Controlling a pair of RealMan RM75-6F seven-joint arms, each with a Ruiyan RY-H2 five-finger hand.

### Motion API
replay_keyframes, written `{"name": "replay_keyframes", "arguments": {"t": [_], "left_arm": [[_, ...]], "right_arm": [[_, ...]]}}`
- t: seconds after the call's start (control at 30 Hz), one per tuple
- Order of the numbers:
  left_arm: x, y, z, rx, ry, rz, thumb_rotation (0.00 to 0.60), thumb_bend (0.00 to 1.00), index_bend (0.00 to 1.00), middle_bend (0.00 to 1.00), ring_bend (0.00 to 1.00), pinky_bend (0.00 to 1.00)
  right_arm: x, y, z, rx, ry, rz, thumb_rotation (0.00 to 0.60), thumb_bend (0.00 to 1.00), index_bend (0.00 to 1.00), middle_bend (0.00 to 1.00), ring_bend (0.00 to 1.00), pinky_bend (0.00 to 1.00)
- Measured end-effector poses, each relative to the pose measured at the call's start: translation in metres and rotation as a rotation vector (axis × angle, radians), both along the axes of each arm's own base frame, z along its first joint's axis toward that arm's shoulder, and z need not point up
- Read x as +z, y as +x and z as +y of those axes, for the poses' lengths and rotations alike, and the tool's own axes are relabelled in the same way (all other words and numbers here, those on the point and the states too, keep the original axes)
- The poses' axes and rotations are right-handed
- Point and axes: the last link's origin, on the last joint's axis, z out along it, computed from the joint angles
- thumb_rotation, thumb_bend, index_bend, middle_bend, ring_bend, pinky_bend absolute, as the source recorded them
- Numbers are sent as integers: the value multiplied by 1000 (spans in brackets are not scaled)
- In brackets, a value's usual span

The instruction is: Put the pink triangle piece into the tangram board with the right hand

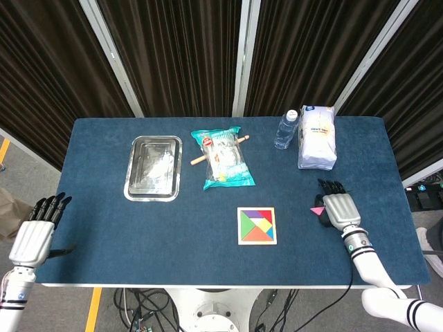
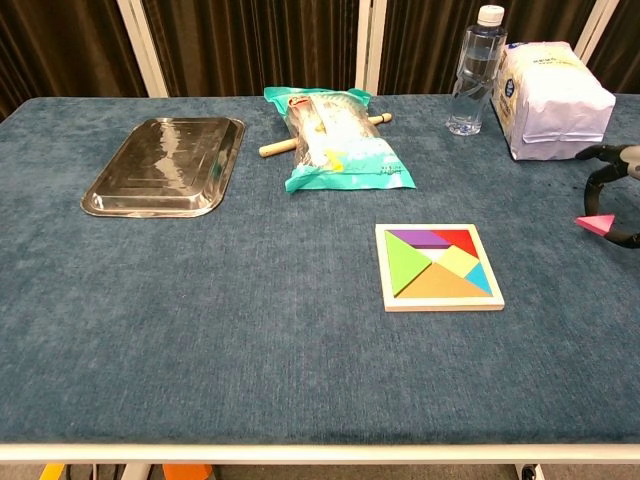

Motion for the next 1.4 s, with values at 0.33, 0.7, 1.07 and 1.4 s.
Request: {"name": "replay_keyframes", "arguments": {"t": [0.33,0.7,1.07,1.4], "left_arm": [[3,-3,1,-3,8,-15,600,0,0,0,0,0],[9,-13,1,8,18,-44,600,0,0,0,0,0],[13,-19,0,10,23,-71,600,0,0,0,0,0],[13,-18,2,8,20,-76,600,0,0,0,0,0]], "right_arm": [[-7,51,6,70,36,-90,600,300,516,0,0,0],[-34,91,18,92,59,-78,600,318,521,0,0,0],[-63,128,32,37,43,-86,600,319,535,0,0,0],[-71,140,35,-49,20,-76,600,318,539,0,0,0]]}}
